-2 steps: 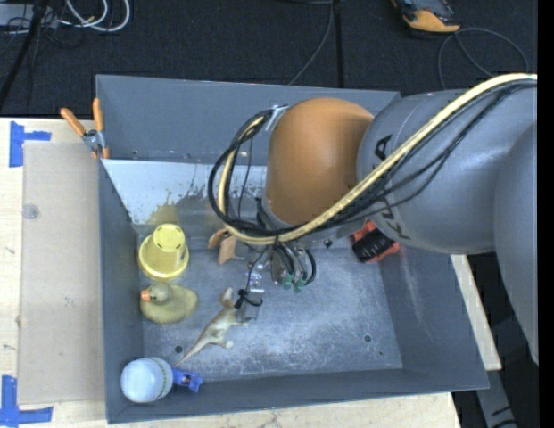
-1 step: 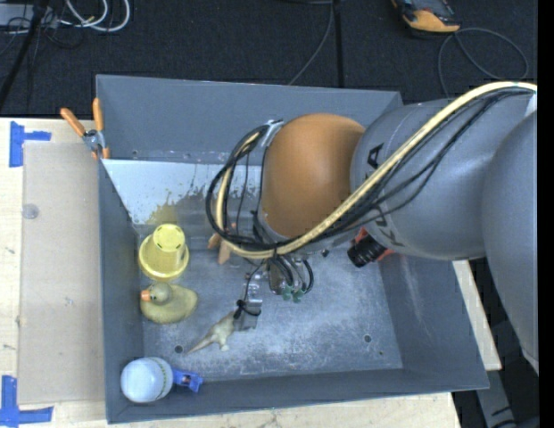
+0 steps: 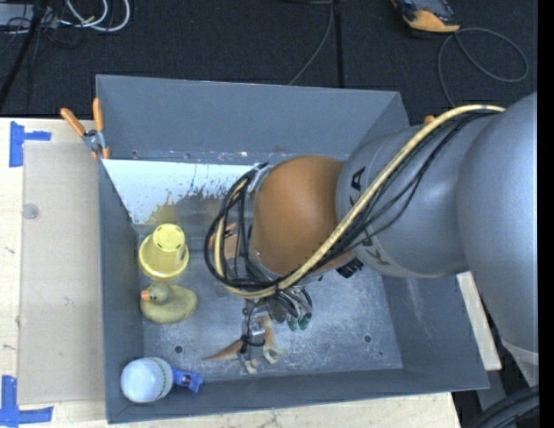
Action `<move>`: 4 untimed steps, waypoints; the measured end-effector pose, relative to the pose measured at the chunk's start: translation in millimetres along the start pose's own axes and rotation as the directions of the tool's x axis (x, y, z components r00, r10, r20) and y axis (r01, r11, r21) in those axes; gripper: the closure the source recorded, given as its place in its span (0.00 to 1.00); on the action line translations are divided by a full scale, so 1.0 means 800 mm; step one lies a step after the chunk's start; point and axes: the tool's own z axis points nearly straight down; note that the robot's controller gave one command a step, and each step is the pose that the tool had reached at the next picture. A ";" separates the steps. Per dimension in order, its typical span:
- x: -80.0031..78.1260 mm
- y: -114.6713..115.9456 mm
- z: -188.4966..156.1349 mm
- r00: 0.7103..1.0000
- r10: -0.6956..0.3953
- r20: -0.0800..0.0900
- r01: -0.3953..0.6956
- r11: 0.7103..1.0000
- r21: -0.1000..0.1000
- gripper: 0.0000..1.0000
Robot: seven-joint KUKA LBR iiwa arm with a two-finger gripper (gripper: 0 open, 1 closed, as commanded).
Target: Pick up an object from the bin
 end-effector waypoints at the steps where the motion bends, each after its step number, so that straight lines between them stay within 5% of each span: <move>1: 0.008 -0.002 0.060 0.990 -0.140 0.003 0.140 0.990 0.001 0.00; 2: 0.034 -0.045 0.082 0.972 -0.237 -0.003 0.237 0.972 -0.001 1.00; 3: 0.034 -0.045 0.082 0.972 -0.236 -0.004 0.236 0.972 -0.001 1.00; 4: 0.044 -0.044 -0.160 0.984 -0.178 0.000 0.178 0.984 0.000 1.00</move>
Offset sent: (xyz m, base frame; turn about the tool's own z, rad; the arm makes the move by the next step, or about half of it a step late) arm -0.0201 -0.0404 -0.0649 -0.2429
